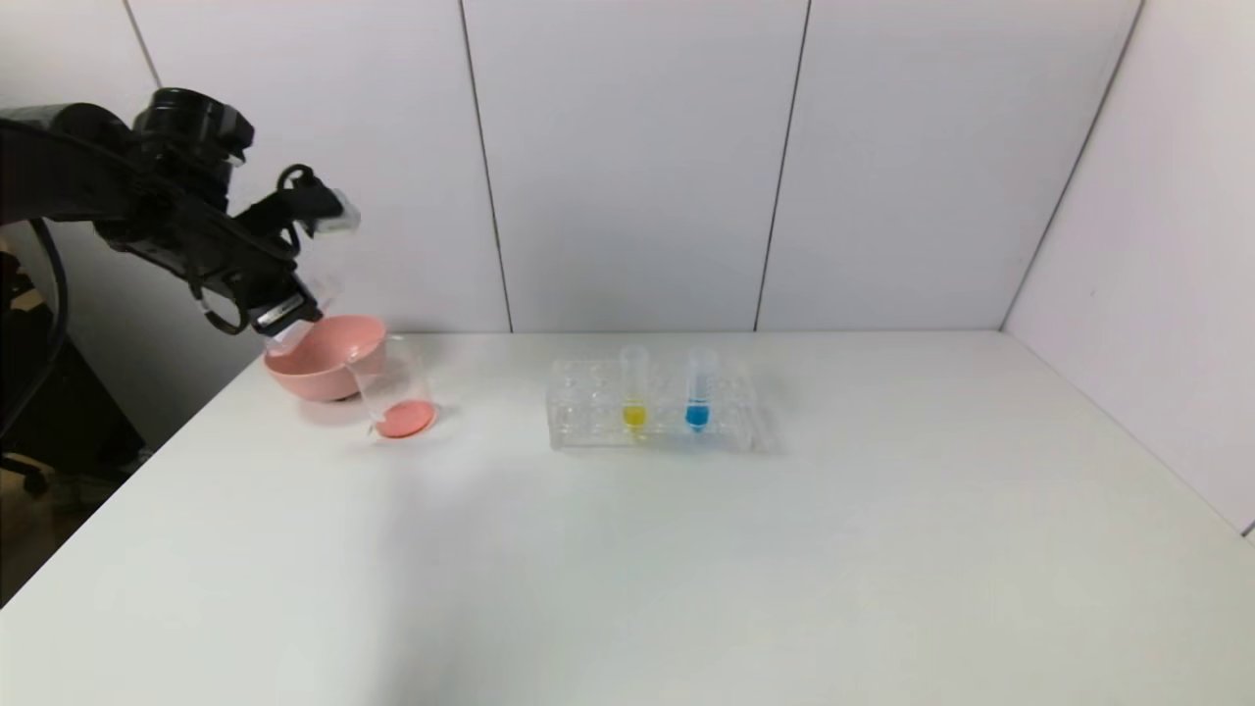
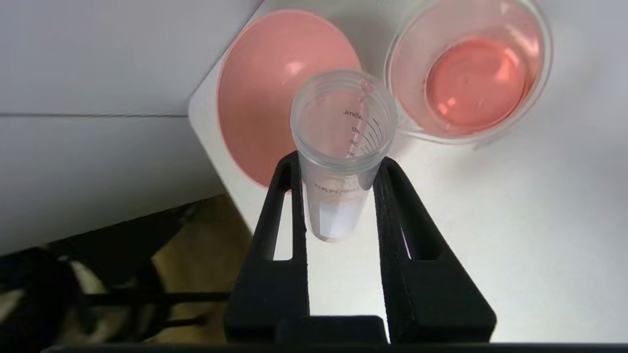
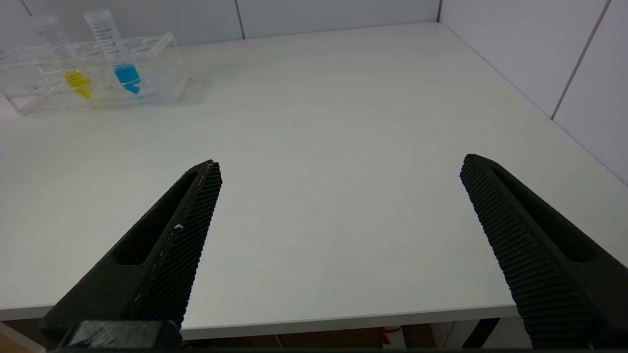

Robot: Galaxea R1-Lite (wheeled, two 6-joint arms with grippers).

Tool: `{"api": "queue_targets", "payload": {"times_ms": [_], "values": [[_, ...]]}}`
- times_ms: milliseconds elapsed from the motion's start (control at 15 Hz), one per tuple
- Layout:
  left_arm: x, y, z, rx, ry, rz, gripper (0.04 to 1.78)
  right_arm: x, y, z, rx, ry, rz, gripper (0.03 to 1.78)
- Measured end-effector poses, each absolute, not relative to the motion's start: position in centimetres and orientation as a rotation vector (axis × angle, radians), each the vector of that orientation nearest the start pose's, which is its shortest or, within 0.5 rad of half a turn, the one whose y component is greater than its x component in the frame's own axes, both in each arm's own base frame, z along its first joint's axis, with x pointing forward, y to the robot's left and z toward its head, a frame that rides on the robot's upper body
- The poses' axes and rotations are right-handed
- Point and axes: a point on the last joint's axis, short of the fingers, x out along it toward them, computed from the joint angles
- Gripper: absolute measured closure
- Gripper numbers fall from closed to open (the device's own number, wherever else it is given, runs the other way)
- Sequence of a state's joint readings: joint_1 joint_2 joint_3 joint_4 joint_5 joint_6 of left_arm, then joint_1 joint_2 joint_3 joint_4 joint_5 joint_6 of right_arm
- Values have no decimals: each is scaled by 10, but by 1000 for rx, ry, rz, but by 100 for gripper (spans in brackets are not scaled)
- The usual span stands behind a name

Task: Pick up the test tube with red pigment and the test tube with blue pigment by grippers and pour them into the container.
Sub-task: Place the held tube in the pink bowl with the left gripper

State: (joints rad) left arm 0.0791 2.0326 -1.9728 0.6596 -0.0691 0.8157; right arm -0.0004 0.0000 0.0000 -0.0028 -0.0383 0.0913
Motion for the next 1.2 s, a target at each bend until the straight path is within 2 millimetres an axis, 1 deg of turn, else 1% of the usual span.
{"api": "queue_targets", "payload": {"times_ms": [133,267,333,467,600,800,867,1000,1133,1200], "values": [[383,45,269,504,620,-292,139,-23,-1,76,91,-5,-38,4],[382,54,268,314,551,-231,139,-23,-1,76,92,-5,-38,4],[382,58,265,226,517,-181,139,-23,-1,76,91,-5,-38,4],[381,62,251,99,460,-81,139,-23,-1,76,92,-5,-38,4],[377,64,232,45,387,22,139,-23,-1,76,92,-5,-38,4],[368,66,208,52,209,164,139,-23,-1,76,91,-5,-39,4],[367,66,204,53,138,206,139,-23,-1,76,91,-5,-39,4],[369,67,205,35,29,237,139,-23,-1,76,92,-5,-39,4],[378,69,203,25,10,249,139,-23,-1,76,91,-5,-38,4],[386,71,203,19,-1,269,139,-23,-1,76,92,-5,-38,4]]}}
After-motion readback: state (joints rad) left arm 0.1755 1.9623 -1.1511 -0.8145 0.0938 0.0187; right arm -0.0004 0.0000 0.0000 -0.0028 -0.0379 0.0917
